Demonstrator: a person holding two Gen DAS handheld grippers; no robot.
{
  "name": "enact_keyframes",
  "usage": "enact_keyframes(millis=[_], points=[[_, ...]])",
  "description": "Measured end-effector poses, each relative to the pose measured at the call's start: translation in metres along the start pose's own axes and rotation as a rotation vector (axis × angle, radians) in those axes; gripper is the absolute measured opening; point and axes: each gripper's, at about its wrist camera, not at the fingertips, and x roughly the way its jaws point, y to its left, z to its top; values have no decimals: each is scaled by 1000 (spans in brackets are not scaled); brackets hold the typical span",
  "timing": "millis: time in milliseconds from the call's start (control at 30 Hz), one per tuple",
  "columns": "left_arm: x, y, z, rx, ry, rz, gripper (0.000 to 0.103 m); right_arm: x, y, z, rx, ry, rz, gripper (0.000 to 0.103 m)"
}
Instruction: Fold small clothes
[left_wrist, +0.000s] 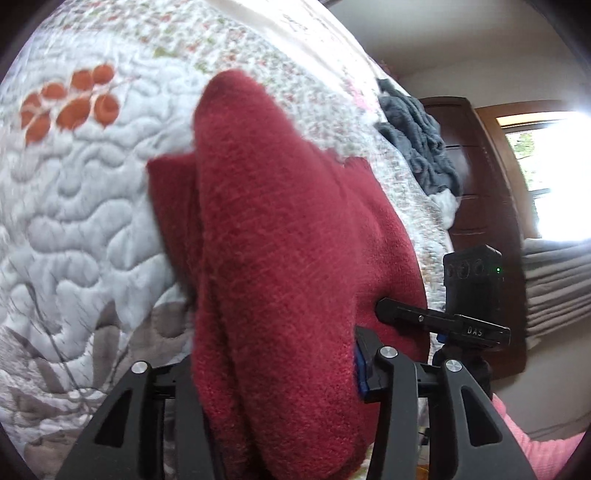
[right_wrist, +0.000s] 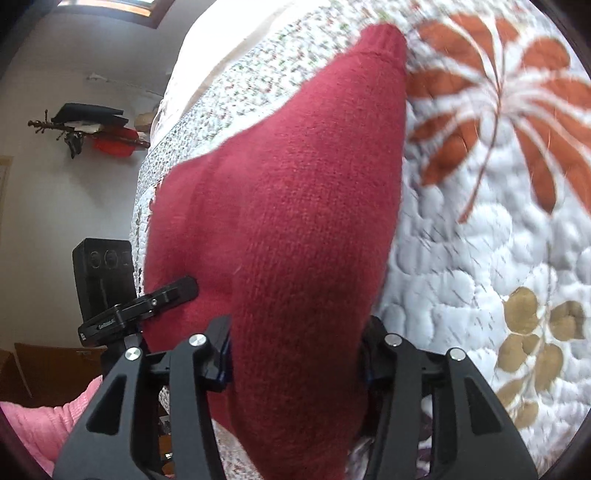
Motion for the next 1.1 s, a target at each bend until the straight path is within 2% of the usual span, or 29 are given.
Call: enact_keyframes(millis=[67,233,500,567,667,867,1000,1100], points=[[0,0,-1,0,-5,16,53,1,-1,-2,-4,-11,12,55],[-10,-12,-7,26,-1,112,60,-16,-6,-16,14,-18,5,69],[-47,-33,-65,143,-11,307,70,-39,-7,-66,13,0,-32,67],[-48,-36,-78,154,-9,321,70,-37,-3,-78,4,15,-53,56],[-46,-23,-92,143,17,343,68,-31,1,-98,-18,41,-107,49],[-46,5,-101,82,25,312,69,-13,-3,-104,12,52,-140,44],[-53,3,-104,100,37,337,69,-20,-6,-106,13,45,-147,46],[-58,-8,-103,106,41,381,69,-28,8,-108,6,27,-170,59]])
